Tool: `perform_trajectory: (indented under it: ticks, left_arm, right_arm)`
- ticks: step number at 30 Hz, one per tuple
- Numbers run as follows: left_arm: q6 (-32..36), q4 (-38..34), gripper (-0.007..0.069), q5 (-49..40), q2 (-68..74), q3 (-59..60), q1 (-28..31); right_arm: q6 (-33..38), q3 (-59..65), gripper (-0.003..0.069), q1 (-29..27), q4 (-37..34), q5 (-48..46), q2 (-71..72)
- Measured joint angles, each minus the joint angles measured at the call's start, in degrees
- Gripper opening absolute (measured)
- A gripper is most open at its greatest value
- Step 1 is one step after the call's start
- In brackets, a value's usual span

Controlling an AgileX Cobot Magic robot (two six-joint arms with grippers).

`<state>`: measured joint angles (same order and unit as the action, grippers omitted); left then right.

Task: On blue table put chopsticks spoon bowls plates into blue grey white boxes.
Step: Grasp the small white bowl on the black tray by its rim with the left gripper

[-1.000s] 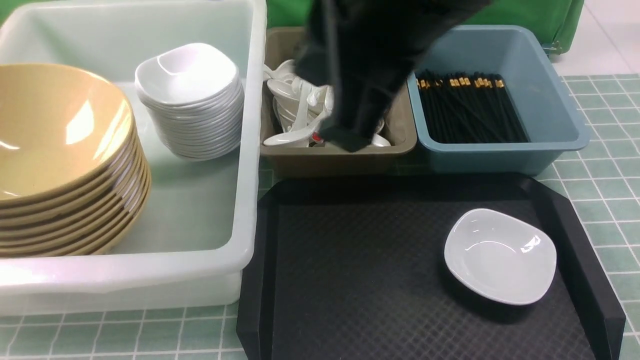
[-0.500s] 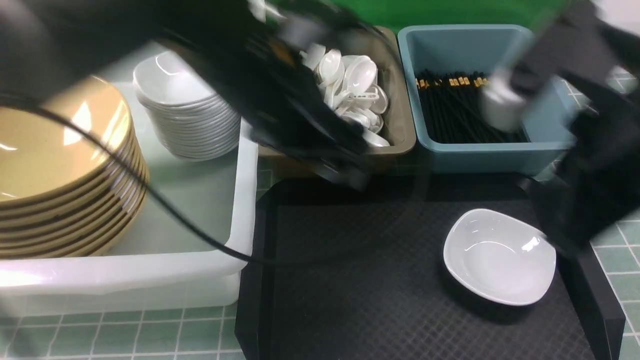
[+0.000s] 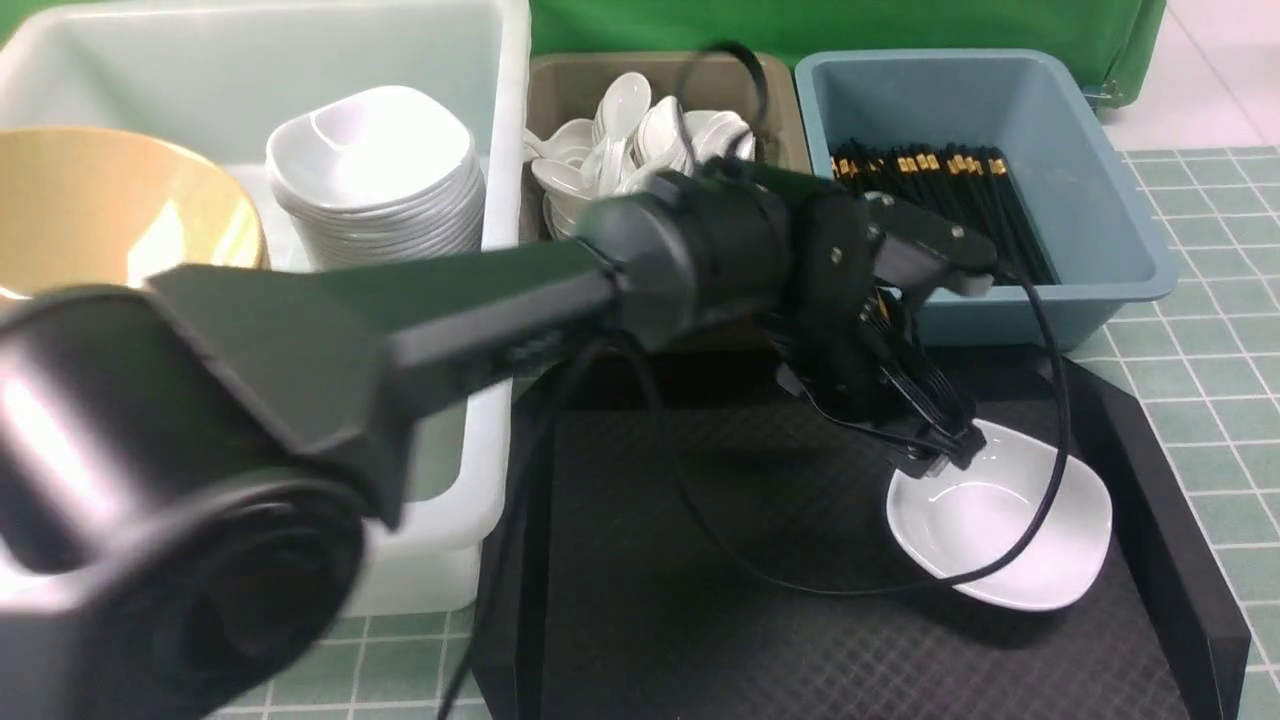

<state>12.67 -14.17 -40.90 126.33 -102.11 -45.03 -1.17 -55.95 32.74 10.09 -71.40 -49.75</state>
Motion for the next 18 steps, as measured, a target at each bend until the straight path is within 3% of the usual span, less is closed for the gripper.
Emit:
perform_trajectory:
  ticks: [5, 9, 10, 13, 18]
  left_arm:
    - [1.35, -2.83, 0.0449, -0.18, 5.42, -4.38, -0.61]
    - [2.07, -3.31, 0.0277, -0.74, 5.86, -5.1, -1.43]
    - [2.21, -3.16, 0.0194, -1.61, 5.86, -5.42, -1.57]
    - [2.24, -3.49, 0.0049, -6.83, 4.24, -7.91, -1.0]
    - [2.62, 0.26, 0.0006, -17.79, -2.42, -11.99, 2.76]
  right_arm:
    - [-0.11, 0.15, 0.0037, 0.0, 0.0, 2.17, 0.14]
    - [-0.11, 0.15, 0.0037, 0.0, 0.0, 4.6, 0.14]
    - [-0.06, 0.15, 0.0037, 0.0, 0.0, 5.33, 0.14]
    - [0.0, 0.15, 0.0037, 0.0, 0.0, 7.96, 0.14]
    - [2.13, -3.51, 0.0037, 0.0, -1.49, 9.81, -3.21]
